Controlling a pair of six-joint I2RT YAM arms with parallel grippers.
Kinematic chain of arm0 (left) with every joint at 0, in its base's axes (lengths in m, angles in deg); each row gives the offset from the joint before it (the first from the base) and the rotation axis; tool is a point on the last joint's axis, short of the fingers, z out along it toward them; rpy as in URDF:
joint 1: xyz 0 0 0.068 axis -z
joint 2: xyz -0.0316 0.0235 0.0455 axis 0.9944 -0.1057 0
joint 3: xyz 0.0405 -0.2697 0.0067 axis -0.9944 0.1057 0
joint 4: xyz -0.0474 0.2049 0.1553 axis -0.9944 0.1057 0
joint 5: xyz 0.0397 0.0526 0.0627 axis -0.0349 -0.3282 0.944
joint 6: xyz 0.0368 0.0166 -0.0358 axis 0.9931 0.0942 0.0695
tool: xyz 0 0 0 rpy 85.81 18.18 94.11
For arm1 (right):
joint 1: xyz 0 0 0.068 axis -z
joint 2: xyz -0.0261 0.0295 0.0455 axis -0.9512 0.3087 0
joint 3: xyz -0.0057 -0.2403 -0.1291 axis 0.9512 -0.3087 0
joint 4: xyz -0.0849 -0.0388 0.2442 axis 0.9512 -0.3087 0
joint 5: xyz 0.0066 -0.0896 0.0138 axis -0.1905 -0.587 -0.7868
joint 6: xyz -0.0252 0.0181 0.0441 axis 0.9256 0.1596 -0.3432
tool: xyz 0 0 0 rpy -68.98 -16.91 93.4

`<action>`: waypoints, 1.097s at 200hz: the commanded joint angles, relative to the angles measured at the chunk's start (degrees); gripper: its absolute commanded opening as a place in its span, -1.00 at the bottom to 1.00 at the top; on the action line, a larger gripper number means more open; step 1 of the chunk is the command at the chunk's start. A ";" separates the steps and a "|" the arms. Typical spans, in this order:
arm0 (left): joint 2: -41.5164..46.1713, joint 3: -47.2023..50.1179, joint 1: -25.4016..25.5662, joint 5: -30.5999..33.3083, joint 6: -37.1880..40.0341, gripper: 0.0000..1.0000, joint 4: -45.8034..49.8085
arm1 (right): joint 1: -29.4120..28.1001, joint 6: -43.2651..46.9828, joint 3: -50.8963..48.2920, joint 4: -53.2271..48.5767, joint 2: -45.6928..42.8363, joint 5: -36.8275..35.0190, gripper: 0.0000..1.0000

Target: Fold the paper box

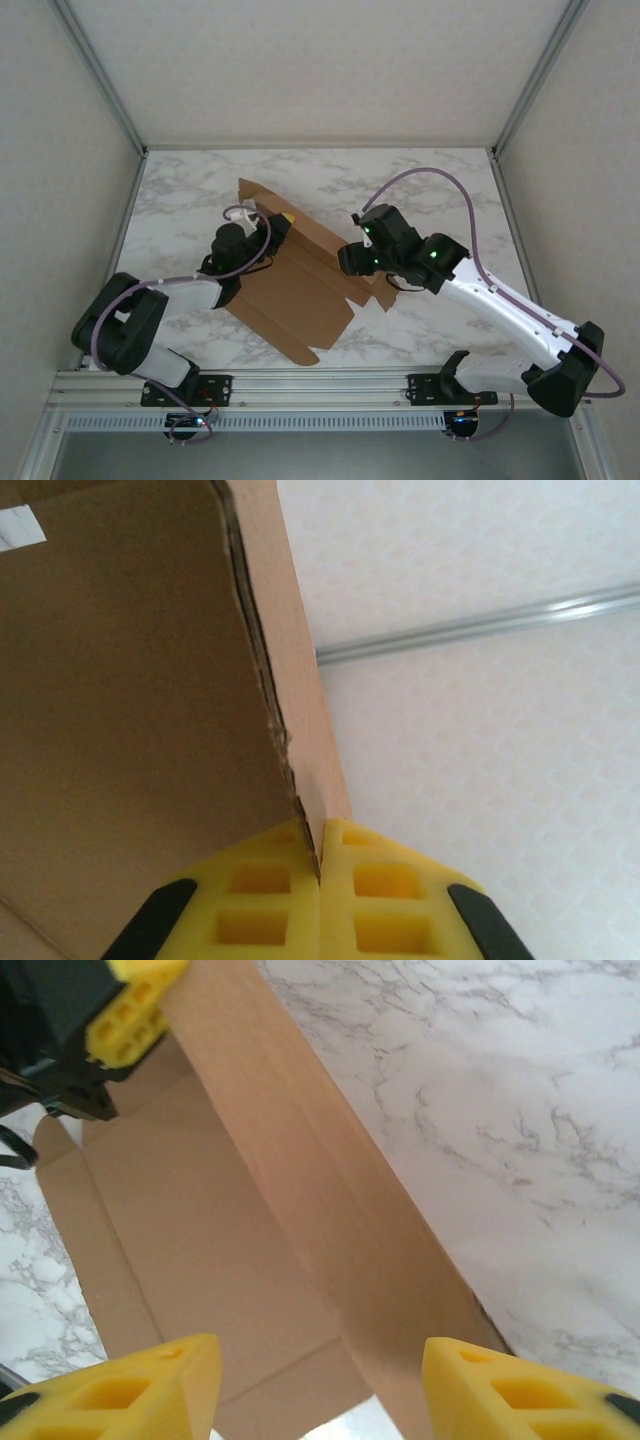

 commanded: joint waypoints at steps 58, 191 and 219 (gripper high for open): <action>13.25 8.86 3.19 25.93 -7.64 -1.00 1.82 | 0.35 -3.21 0.68 0.29 2.42 -0.58 0.17; 19.66 20.14 16.21 50.50 -10.50 -1.00 -8.25 | 2.78 -6.73 3.58 6.13 7.90 5.65 0.13; 22.65 22.37 16.76 50.03 -9.70 -1.00 -4.30 | 3.00 -8.78 2.04 8.23 7.80 7.84 0.16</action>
